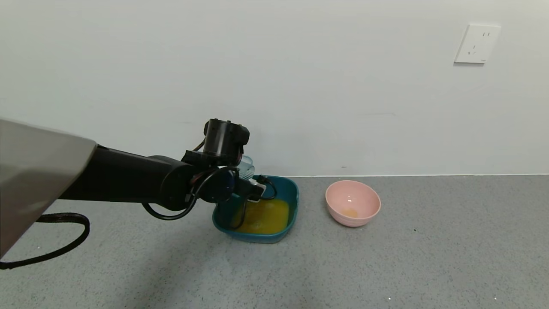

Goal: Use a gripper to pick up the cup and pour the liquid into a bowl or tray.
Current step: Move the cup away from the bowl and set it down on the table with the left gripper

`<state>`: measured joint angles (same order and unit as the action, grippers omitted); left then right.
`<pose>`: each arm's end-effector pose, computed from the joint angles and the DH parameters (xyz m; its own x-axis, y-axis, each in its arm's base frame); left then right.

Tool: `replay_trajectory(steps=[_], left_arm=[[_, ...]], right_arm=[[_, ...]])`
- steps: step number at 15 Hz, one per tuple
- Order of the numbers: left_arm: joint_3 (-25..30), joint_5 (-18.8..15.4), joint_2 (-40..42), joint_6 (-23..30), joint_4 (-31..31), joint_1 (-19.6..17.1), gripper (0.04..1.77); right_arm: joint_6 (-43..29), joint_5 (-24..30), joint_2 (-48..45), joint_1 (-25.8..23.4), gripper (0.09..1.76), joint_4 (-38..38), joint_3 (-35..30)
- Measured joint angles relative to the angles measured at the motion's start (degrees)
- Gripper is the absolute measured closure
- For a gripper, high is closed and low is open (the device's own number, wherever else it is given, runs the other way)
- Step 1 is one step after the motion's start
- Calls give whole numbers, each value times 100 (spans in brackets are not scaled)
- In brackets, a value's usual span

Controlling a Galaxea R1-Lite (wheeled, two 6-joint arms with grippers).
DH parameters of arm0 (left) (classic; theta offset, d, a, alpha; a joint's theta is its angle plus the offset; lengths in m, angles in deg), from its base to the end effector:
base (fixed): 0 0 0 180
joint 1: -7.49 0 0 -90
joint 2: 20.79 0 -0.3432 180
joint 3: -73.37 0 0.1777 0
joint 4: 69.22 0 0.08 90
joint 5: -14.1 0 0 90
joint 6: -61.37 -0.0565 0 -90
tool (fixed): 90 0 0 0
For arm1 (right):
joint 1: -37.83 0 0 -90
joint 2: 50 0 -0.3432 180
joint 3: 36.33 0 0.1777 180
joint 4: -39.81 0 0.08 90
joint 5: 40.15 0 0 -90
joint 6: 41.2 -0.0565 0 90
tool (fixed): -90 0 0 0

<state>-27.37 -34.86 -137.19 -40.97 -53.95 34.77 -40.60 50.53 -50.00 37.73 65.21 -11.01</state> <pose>0.3982 -0.1636 0.1964 0.8760 0.2870 -0.3877 0.4794 -0.4286 0.7659 -0.0461 0.0008 0.0758 0.9999 0.0101 -0.0014 -0.0101 0.9999 -0.0105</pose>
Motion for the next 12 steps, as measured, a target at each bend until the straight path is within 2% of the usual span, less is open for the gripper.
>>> replay_trajectory(steps=[2,5,8,10,12], left_arm=[[179,-240,33,584,-11,-66,53],[452,-527,129,1882,-11,-184,53],[775,-1033,335,2946,-63,-417,53],[916,-1201,451,3986,-66,-533,53],[1018,-1367,614,4568,-69,-691,53]], right_arm=[[0,-2,0,0,14,-2,0],[0,-2,0,0,14,-2,0],[0,0,0,0,14,0,0],[-2,0,0,0,14,-2,0],[0,-2,0,0,14,0,0]])
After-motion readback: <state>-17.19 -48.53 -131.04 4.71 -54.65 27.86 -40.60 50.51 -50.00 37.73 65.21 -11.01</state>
